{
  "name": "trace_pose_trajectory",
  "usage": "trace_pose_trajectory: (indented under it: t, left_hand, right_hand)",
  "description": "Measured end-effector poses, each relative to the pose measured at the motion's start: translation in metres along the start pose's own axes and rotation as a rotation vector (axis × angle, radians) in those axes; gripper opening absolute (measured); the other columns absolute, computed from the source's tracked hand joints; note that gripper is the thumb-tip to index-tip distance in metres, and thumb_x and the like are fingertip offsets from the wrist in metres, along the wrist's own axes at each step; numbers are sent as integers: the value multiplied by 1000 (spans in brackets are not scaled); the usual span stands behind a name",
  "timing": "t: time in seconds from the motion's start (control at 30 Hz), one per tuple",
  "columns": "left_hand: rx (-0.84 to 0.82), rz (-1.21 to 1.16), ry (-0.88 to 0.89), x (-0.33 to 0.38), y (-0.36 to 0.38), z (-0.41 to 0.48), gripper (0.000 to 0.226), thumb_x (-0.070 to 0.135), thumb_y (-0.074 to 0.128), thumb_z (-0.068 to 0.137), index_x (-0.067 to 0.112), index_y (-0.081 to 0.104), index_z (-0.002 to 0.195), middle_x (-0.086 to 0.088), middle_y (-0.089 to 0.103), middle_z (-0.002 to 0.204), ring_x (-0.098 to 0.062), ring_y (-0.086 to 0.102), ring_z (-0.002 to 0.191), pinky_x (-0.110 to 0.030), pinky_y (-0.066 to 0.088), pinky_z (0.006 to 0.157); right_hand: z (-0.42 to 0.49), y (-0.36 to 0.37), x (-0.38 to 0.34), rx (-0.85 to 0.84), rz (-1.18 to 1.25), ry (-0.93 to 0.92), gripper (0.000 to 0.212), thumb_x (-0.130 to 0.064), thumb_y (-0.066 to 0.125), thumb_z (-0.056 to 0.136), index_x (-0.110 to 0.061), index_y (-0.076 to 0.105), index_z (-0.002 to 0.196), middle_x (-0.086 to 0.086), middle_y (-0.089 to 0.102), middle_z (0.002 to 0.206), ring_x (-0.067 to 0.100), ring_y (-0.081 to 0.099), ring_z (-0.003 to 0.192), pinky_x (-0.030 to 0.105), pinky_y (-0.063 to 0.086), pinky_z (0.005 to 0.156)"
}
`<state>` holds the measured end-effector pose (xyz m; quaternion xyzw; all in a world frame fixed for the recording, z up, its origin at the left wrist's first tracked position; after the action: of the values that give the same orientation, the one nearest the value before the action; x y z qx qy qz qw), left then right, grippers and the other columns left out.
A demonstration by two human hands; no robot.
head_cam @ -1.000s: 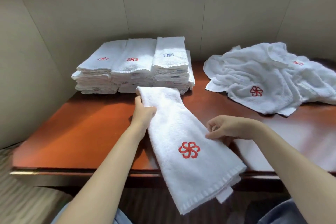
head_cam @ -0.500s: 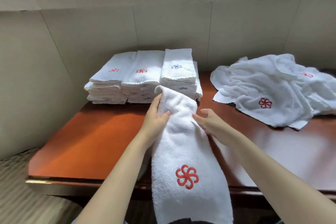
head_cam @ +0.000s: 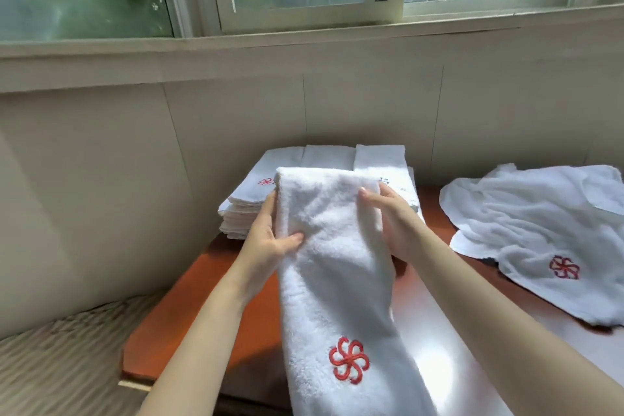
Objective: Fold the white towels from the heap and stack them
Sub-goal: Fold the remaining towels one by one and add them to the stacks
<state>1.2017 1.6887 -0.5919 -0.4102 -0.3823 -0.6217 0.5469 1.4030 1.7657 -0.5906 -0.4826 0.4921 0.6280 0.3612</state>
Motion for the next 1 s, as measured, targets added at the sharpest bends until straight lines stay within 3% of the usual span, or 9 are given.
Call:
trace_pose_trajectory:
  t: [0.07,0.13,0.27,0.37,0.5,0.6,0.73,0.87,1.0]
  left_hand:
    - [13,-2,3,13,-12,9,63,1,65,76,24,48,131,-3,66,119,-22,66,107,-33,56,80]
    - [103,22,25,28,-22,21,42,6,65,87,18,52,126,-4,69,112,-22,68,101,-28,56,73]
    - [316,114,149,51,-38,45,9,17,50,99,20,59,102,3,69,93,-9,67,82,-19,53,63]
    - [347,173,224,65,-50,56,17,5,54,95,22,55,98,0,65,93,-8,62,82,-20,53,69]
    - [388,212,319,83,-60,61,27,0,60,90,25,55,96,-7,60,94,-4,61,72,-20,54,66]
    - [429,248,400,105,-68,64,32,2,64,88,31,54,97,-4,59,92,-2,61,68,-19,52,60]
    - [457,374,489,139,-86,84,34,5,67,86,36,55,93,4,60,88,1,61,64,-21,54,57]
    - [499,445,517,157,-101,125,33,8,68,84,38,55,87,8,60,84,4,61,59,-21,54,54]
    - [560,427,422,133,-126,183,28,11,68,85,36,57,88,-3,62,93,-18,62,78,-41,56,74]
  right_hand:
    - [6,11,-22,-13,-1,-87,60,-25,69,84,-11,44,137,12,49,140,32,45,129,56,31,109]
    - [10,25,-44,-100,-53,-184,30,-18,68,84,-11,60,112,13,68,108,30,64,100,52,45,93]
    - [21,49,-76,-113,-206,-350,14,-5,65,87,-18,62,87,3,71,83,20,66,74,34,49,70]
    - [25,61,-85,-92,-280,-410,15,-8,64,86,-22,60,83,1,71,84,21,63,79,38,43,75]
    - [23,76,-94,-109,-337,-444,13,-8,56,91,-20,55,91,-1,71,85,13,63,72,21,45,67]
    - [19,88,-111,-117,-355,-483,11,-7,54,93,-17,54,95,7,68,89,22,62,80,40,47,75]
    - [22,111,-136,-61,-428,-587,7,-7,50,94,-13,50,98,5,67,83,18,65,70,43,56,67]
    - [48,126,-149,-87,-474,-560,40,4,52,80,-32,45,95,15,64,107,30,67,92,43,59,60]
    - [100,130,-136,-224,-433,-379,63,14,49,74,-44,44,97,12,62,110,29,66,90,38,56,57]
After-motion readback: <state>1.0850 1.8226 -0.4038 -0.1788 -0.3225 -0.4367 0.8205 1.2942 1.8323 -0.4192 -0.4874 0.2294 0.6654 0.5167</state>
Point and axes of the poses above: each hand's wrist, its own z-axis towards the middle knuckle, its own y-axis out of the palm, x = y × z, the point moved 1 cm from there along z, towards the middle knuckle
